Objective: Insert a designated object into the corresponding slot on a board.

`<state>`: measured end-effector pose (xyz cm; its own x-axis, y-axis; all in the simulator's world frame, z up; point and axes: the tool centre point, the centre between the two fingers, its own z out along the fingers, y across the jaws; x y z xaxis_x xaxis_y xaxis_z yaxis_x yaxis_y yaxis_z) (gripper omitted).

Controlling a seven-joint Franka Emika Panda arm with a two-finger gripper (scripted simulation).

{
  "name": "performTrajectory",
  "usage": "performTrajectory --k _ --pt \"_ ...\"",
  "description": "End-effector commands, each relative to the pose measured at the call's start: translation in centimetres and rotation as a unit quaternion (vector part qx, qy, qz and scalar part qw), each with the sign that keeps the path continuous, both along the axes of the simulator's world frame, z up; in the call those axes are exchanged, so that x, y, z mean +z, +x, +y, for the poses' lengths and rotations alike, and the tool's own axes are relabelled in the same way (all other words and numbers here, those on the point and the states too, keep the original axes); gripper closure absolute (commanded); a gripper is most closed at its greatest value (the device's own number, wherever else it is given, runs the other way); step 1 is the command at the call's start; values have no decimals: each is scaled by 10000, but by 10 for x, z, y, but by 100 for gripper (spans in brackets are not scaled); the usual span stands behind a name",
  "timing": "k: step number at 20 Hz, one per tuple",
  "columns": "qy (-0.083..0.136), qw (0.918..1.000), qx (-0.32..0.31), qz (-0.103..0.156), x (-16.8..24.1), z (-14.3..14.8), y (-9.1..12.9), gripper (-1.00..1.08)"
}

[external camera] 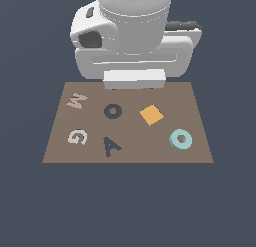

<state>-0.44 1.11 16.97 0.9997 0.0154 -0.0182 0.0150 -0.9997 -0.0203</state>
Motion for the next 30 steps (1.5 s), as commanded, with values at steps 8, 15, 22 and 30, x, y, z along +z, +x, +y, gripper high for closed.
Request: performTrajectory --k 8,15,22,30 --pt "-1 9998 201 -8 -8 7 8 -92" --pt "-7 9967 814 -31 -31 30 31 -92" --pt "-24 9832 1822 -70 -68 74 61 -92" --pt "-49 9604 2783 -105 -104 121 83 -92"
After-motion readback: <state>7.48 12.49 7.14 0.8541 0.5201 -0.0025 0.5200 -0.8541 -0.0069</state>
